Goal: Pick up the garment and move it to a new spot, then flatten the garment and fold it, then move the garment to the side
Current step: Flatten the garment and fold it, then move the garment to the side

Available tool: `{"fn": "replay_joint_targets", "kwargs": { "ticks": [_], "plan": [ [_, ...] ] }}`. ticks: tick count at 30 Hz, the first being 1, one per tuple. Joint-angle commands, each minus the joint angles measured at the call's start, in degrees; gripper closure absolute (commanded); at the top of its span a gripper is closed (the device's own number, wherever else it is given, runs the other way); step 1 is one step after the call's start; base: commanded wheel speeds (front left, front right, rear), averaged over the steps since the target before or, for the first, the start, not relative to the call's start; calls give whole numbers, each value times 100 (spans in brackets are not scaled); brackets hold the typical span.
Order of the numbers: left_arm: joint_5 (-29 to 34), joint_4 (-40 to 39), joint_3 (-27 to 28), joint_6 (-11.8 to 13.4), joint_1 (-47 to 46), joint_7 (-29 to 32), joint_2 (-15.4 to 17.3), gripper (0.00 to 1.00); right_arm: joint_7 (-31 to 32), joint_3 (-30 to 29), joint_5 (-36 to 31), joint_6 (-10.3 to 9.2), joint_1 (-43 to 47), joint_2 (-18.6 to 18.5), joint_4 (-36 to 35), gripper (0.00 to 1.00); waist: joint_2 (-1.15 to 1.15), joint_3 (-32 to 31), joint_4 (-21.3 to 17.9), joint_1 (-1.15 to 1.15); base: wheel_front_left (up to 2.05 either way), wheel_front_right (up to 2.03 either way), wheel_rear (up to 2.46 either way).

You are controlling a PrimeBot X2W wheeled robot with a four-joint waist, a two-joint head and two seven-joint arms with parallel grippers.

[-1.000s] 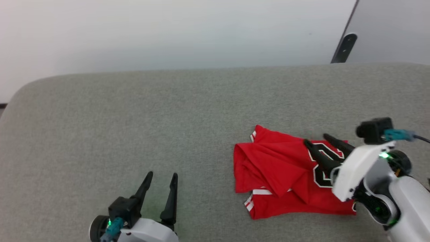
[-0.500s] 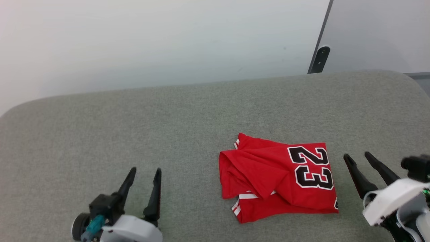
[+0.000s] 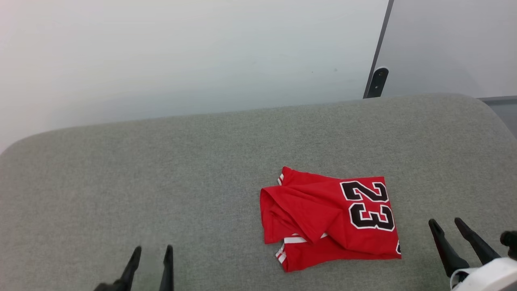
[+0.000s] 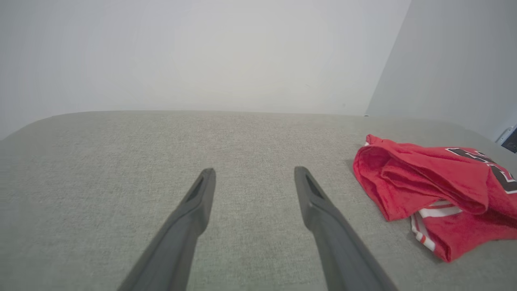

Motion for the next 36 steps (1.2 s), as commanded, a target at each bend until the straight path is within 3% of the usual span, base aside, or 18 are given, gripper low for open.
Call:
{"fn": "replay_joint_targets", "kwargs": {
  "ticks": [1, 15, 27, 36],
  "plan": [
    [23, -136, 50, 42, 198, -3, -17, 0, 25, -126, -70, -7, 168, 55, -127, 0, 0, -4, -5, 0, 0, 0, 0],
    [85, -734, 193, 102, 789, -3, -70, 0, 452, -749, -446, -7, 739, 395, -866, 0, 0, 57, 4, 0, 0, 0, 0],
    [104, -729, 153, 107, 692, -3, -97, 0, 618, -825, -551, -7, 769, 552, -996, 0, 0, 82, 98, 0, 0, 0, 0],
    [139, -732, 67, 75, 500, -3, -114, 0, 958, -606, -606, -7, 280, 391, -983, 0, 0, 251, 272, 0, 0, 0, 0]
  ]
}}
